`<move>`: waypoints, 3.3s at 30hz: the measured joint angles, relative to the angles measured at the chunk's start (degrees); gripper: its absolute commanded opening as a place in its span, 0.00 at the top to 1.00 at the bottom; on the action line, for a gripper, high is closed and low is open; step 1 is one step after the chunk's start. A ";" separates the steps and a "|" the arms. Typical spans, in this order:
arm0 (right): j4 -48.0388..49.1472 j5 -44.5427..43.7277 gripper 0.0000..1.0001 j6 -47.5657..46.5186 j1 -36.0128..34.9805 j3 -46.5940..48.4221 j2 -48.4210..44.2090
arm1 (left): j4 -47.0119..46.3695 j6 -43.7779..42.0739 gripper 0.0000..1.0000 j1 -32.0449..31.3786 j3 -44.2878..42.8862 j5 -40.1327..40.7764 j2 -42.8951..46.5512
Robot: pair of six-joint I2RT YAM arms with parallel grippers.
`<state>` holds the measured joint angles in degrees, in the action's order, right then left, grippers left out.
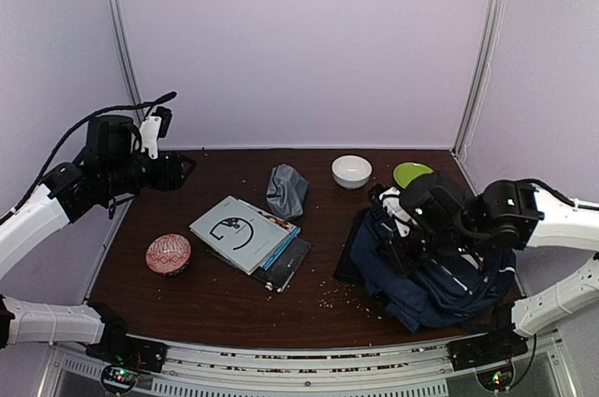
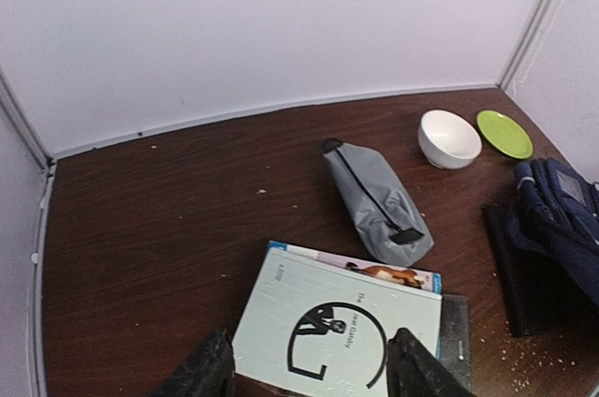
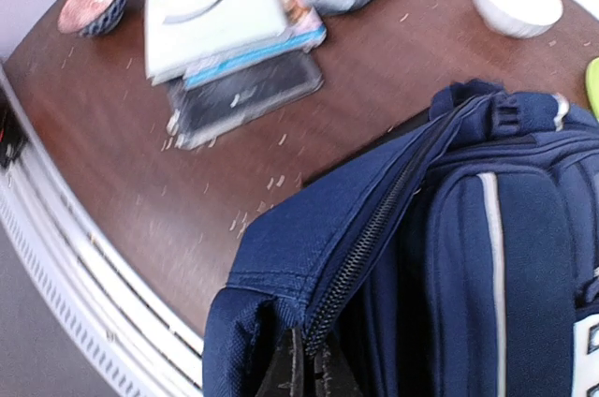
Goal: Pack the student bag
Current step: Adjust the student bag at the center of the board.
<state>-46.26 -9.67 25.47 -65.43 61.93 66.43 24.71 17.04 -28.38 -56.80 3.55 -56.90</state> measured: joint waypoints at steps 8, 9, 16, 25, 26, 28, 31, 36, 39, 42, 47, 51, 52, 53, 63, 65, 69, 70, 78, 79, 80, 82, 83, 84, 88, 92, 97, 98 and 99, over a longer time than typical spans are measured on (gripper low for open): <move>1.97 -1.27 1.00 10.43 -12.90 -14.80 -6.25 | 2.29 1.25 0.07 -12.79 -4.87 -1.36 -5.64; 1.99 -1.42 1.00 11.26 -13.68 -15.52 -6.25 | 2.29 1.84 0.07 -13.90 -4.90 -1.55 -6.01; 0.63 -4.02 0.32 18.47 -17.64 -16.44 -6.93 | 2.38 5.62 0.07 -27.28 -6.84 0.09 -14.47; -10.80 -23.26 0.32 37.07 -17.73 -10.08 -18.69 | -1.36 9.01 0.09 -32.04 -17.05 -1.77 -31.69; -12.63 -25.59 0.32 40.26 -17.73 -10.12 -20.22 | -1.57 9.22 0.09 -32.20 -19.45 -2.40 -34.23; -16.26 -29.22 0.33 46.14 -17.68 -10.82 -22.58 | -2.38 9.27 0.09 -32.83 -24.65 -3.39 -39.65; -20.00 -32.30 0.33 52.35 -17.42 -12.96 -24.26 | -3.28 9.25 0.09 -34.18 -32.87 -5.38 -48.24; -21.46 -33.66 0.33 56.06 -17.40 -16.52 -24.57 | -3.17 9.27 0.10 -35.01 -41.92 -9.20 -59.25; -21.44 -33.92 0.33 56.39 -17.27 -17.55 -24.65 | -1.66 9.29 0.10 -34.99 -46.56 -11.32 -65.24; -21.11 -33.94 0.34 56.17 -17.14 -18.10 -24.65 | 0.76 9.44 0.10 -34.99 -51.58 -12.59 -70.73; -20.57 -33.99 0.33 55.74 -17.14 -18.45 -24.79 | 4.83 9.66 0.12 -34.99 -57.46 -13.22 -76.63; -19.78 -34.16 0.33 55.34 -17.14 -18.58 -25.38 | 7.26 10.01 0.12 -34.99 -57.75 -12.72 -77.26; -19.50 -34.21 0.33 55.19 -17.14 -18.71 -25.59 | 7.56 10.10 0.12 -34.99 -57.75 -12.52 -77.26; -19.37 -34.23 0.33 55.01 -17.14 -18.80 -25.70 | 7.65 10.14 0.12 -34.99 -57.68 -12.35 -77.24; -17.73 -34.38 0.34 52.68 -17.09 -18.91 -25.62 | 5.75 11.41 0.59 -34.84 -52.52 -15.21 -76.50; -17.62 -34.40 0.34 52.39 -17.09 -18.91 -25.62 | 4.59 11.61 0.74 -34.84 -51.08 -15.85 -75.71; -17.42 -34.93 0.33 52.02 -17.09 -18.88 -25.68 | 4.04 10.95 0.95 -34.84 -48.26 -15.37 -72.00; -17.44 -35.10 0.33 51.84 -17.09 -18.84 -25.68 | 4.37 10.49 0.96 -34.84 -48.02 -15.15 -70.82; -16.68 -35.85 0.33 49.22 -16.87 -16.94 -25.11 | 9.01 8.13 0.98 -31.76 -47.71 -14.91 -59.56; -16.31 -35.87 0.33 48.61 -16.65 -16.74 -24.76 | 9.18 7.85 0.98 -30.80 -47.71 -15.30 -58.86; -15.87 -35.82 0.33 48.04 -16.44 -16.63 -24.41 | 9.29 7.52 0.98 -29.49 -47.74 -16.09 -58.45; -14.86 -35.74 0.33 46.69 -15.98 -16.48 -23.54 | 9.51 7.02 0.96 -26.77 -47.74 -17.53 -58.69; -14.21 -35.43 0.33 46.01 -15.67 -16.48 -23.08 | 9.77 6.69 0.95 -25.59 -47.74 -18.01 -59.12; -13.38 -34.97 0.33 45.07 -15.21 -16.48 -22.53 | 10.27 6.25 0.94 -24.33 -47.93 -18.51 -59.91; -8.55 -31.47 0.33 40.68 -12.09 -16.48 -20.33 | 13.33 4.87 0.77 -21.31 -51.15 -18.99 -64.50; -3.89 -27.78 0.33 36.89 -9.53 -16.46 -18.95 | 14.08 4.15 0.41 -20.06 -54.05 -18.88 -67.12; -0.68 -25.22 0.32 32.83 -7.58 -15.69 -17.84 | 12.98 4.37 0.24 -19.71 -53.18 -18.62 -63.08; -0.24 -24.90 0.32 32.30 -7.30 -15.45 -17.68 | 12.63 4.57 0.21 -19.87 -51.87 -18.25 -61.31; 0.31 -24.70 0.32 31.61 -6.97 -15.30 -17.62 | 12.28 4.98 0.19 -20.20 -49.51 -17.22 -58.60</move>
<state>-45.95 -34.37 57.08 -72.40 46.63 48.82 36.99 22.02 -48.58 -106.30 -13.67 -115.50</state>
